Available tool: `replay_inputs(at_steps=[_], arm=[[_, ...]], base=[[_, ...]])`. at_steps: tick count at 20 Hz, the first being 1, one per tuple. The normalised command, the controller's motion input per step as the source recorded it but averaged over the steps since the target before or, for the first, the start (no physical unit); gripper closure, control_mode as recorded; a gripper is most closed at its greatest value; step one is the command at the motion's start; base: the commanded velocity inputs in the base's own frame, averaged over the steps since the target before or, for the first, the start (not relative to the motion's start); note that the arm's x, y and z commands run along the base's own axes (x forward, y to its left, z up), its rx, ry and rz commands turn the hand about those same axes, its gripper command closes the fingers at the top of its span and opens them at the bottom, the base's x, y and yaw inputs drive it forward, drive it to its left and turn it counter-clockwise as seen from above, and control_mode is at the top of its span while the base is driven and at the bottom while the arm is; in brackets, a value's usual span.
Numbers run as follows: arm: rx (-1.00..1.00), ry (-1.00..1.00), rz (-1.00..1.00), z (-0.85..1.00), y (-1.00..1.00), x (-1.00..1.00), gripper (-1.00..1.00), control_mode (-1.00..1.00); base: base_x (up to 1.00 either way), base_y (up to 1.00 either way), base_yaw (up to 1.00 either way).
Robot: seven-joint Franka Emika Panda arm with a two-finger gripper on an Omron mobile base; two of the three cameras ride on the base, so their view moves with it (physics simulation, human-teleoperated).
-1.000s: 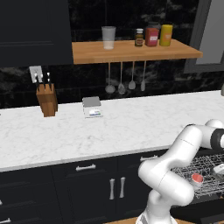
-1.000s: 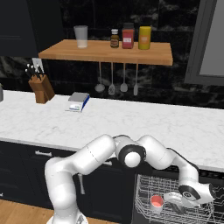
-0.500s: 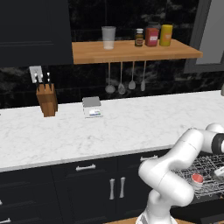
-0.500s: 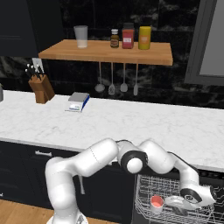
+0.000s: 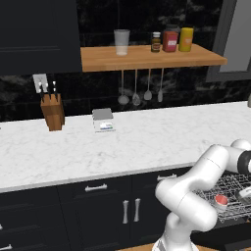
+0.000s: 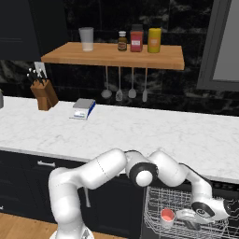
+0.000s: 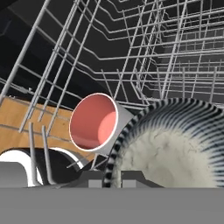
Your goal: Pick up the cup and bowl from the counter, place them in the dishwasher, and close the dishwasher door.
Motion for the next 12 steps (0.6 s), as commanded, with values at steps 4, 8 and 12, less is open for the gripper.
replay_inputs(at_steps=[4,8,12], arm=[[0.00,0.00,0.00,0.00,0.00,0.19,-1.00,-1.00],[0.00,0.00,0.00,0.00,0.00,0.04,-1.00,-1.00],[0.00,0.00,0.00,0.07,0.00,0.01,-1.00,-1.00]], base=[[0.00,0.00,0.00],[0.00,0.00,0.00],[0.00,0.00,0.00]])
